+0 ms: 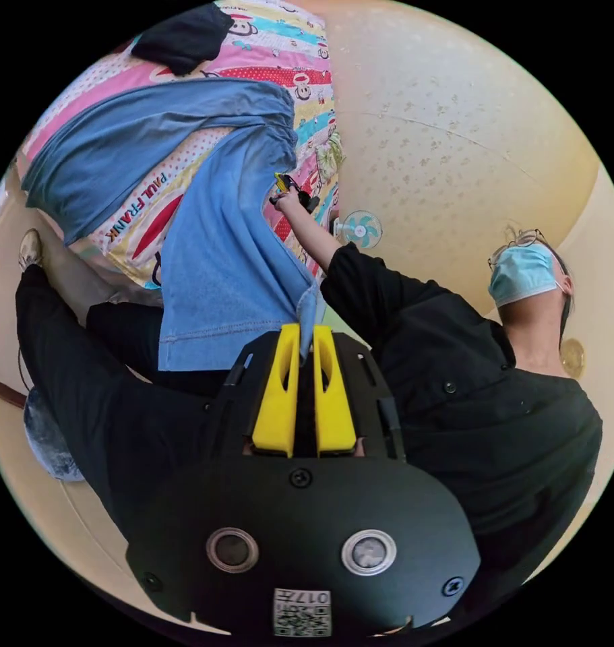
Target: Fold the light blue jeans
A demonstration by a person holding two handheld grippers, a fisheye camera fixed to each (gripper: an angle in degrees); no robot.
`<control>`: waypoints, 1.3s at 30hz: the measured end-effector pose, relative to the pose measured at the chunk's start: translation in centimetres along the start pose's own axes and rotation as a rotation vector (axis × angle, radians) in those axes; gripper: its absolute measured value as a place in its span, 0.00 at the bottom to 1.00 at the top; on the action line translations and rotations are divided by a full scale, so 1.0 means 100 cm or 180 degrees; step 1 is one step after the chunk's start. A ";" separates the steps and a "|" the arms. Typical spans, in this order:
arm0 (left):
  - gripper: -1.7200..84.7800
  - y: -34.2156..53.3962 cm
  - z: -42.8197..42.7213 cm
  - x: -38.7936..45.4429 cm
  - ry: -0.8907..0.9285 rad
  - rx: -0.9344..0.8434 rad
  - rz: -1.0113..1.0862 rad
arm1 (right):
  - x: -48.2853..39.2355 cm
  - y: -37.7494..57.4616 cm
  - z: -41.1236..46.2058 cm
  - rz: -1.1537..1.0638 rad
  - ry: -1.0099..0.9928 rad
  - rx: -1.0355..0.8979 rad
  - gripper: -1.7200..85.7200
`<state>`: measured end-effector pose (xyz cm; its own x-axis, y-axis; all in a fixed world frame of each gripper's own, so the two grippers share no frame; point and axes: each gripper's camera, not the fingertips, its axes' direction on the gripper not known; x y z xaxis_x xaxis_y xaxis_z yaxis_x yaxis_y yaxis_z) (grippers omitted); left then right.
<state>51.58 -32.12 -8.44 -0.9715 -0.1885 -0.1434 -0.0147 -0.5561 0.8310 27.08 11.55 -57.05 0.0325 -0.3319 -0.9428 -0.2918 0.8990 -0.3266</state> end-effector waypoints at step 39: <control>0.14 -0.341 -0.249 -0.040 -0.1802 -0.1088 0.0279 | -0.092 0.363 0.216 -0.0201 0.0081 -0.1491 0.11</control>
<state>61.82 -32.55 -49.53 -0.9412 0.1576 0.2988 0.0552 -0.8009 0.5963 36.87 53.42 -61.67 0.0422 -0.3938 -0.9182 -0.6900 0.6532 -0.3119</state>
